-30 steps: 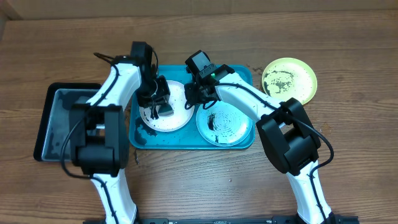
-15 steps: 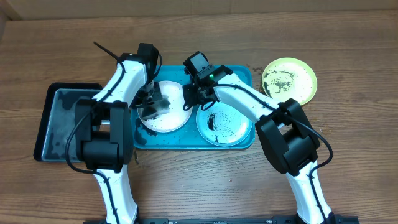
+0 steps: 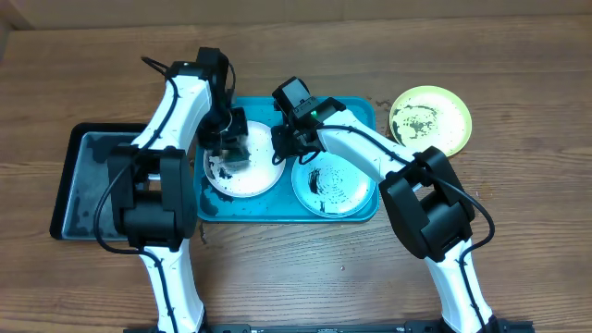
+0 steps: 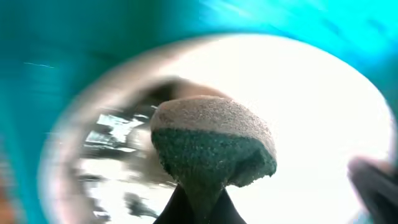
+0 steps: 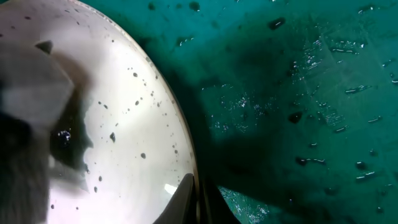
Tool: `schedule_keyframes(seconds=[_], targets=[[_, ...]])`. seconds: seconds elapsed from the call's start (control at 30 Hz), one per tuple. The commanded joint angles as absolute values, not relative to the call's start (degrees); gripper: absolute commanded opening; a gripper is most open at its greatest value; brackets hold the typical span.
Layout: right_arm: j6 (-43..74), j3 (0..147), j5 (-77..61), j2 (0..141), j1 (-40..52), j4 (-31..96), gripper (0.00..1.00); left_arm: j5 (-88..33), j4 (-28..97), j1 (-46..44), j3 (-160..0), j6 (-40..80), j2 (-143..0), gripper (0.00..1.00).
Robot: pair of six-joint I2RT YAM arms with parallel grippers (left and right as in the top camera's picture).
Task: Clean dirty plates on tray and stack at the side
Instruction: 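Scrub the white plate with the sponge while the right gripper holds its rim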
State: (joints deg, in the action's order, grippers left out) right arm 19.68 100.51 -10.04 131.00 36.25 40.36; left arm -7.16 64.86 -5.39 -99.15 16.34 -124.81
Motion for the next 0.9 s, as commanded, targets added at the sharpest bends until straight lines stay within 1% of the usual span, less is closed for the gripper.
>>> schedule_keyframes(seconds=[0.0, 0.17, 0.37, 0.57, 0.67, 0.77, 0.87], targets=[[19.53, 101.91, -8.99, 131.94, 35.92, 40.62, 0.04, -18.9, 65.65, -6.07, -97.65, 11.53, -125.51, 0.04], [19.53, 101.91, -8.99, 131.94, 35.92, 40.64, 0.04, -13.67, 64.16, -6.63, -92.18, 11.6, -125.51, 0.04], [19.51, 101.91, -8.99, 131.94, 35.92, 40.66, 0.04, 3.84, 62.3, -6.35, -88.12, 17.19, -125.51, 0.04], [19.51, 101.91, -8.97, 131.94, 35.92, 40.66, 0.04, 23.66, 62.37, -6.35, -88.07, 26.24, -125.51, 0.04], [19.51, 101.91, -8.97, 131.94, 35.92, 40.66, 0.04, 30.15, 62.35, -6.37, -88.16, 30.52, -125.51, 0.04], [19.51, 101.91, -8.97, 131.94, 35.92, 40.66, 0.04, 32.6, 62.41, -6.37, -88.6, 34.41, -125.51, 0.04], [19.51, 101.91, -8.97, 131.94, 35.92, 40.69, 0.04, 29.32, 63.59, -6.42, -90.85, 34.89, -125.47, 0.04]])
